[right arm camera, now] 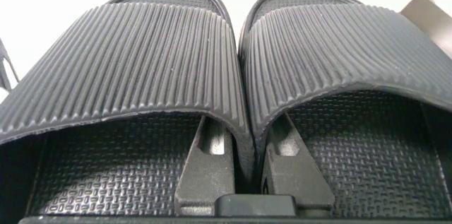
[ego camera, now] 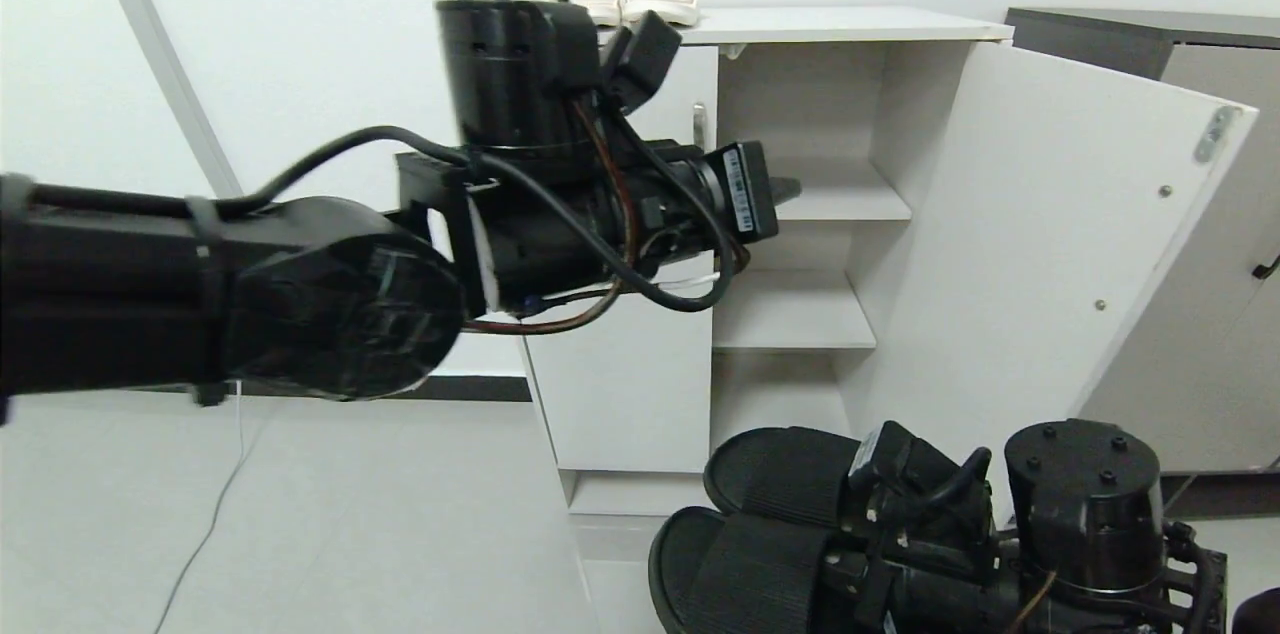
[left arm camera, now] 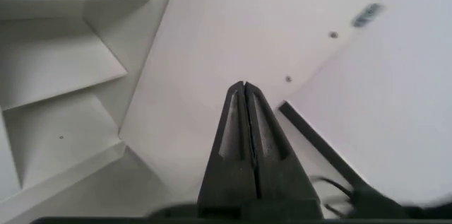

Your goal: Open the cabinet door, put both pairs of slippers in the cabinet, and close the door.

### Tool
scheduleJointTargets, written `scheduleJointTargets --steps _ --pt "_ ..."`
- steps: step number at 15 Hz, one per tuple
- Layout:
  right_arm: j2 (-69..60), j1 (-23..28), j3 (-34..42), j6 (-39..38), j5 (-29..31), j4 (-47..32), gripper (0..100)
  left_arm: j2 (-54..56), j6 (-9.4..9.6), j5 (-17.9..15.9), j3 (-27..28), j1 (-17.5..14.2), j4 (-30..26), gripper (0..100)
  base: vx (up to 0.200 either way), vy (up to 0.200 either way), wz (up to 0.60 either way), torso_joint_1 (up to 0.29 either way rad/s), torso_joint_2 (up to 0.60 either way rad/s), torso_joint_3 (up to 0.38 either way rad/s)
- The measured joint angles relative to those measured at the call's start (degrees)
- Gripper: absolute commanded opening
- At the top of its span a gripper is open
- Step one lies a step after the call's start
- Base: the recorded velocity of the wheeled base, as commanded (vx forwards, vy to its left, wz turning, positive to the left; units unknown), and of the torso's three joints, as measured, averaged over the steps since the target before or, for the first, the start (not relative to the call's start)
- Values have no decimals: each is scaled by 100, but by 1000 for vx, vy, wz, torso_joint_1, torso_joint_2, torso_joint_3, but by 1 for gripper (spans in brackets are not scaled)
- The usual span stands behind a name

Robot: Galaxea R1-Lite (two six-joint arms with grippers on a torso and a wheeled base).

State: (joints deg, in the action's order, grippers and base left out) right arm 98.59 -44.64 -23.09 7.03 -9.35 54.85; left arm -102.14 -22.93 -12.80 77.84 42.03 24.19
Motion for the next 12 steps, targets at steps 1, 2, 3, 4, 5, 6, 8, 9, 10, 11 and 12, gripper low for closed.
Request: scheduleJointTargets --steps 1,2,3,4,5,6,8,9,10,11,12 --pt "43 74 -50 -6 2 -7 0 308 6 2 -293 -24 1 0 0 0 0 0 0 0" --pt "102 154 -100 -17 2 -5 0 683 40 7 -649 -69 0 0 0 0 0 0 0 0" --pt "161 222 -150 -22 5 -5 0 1078 88 9 -1025 -130 -22 0 0 0 0 0 0 0" --pt "222 267 -183 -28 7 -2 0 1521 145 11 -1441 -213 -54 0 0 0 0 0 0 0" --pt "271 316 -216 -28 16 4 0 2048 194 18 -1891 -336 -130 0 0 0 0 0 0 0" --pt "306 357 -240 -39 49 -5 0 2569 224 55 -2291 -474 -271 0 0 0 0 0 0 0" --pt "386 453 -361 -179 312 -2 0 3740 301 265 -2977 -791 -790 0 0 0 0 0 0 0" --pt "469 462 -472 -334 545 2 0 4339 369 432 -3285 -953 -1150 0 0 0 0 0 0 0" --pt "566 471 -603 -472 768 4 0 4945 453 607 -3584 -1139 -1541 0 0 0 0 0 0 0" --pt "670 482 -739 -595 935 6 0 5592 561 816 -3919 -1376 -1948 0 0 0 0 0 0 0" --pt "753 488 -841 -672 1050 9 0 6166 679 1042 -4226 -1624 -2285 0 0 0 0 0 0 0"
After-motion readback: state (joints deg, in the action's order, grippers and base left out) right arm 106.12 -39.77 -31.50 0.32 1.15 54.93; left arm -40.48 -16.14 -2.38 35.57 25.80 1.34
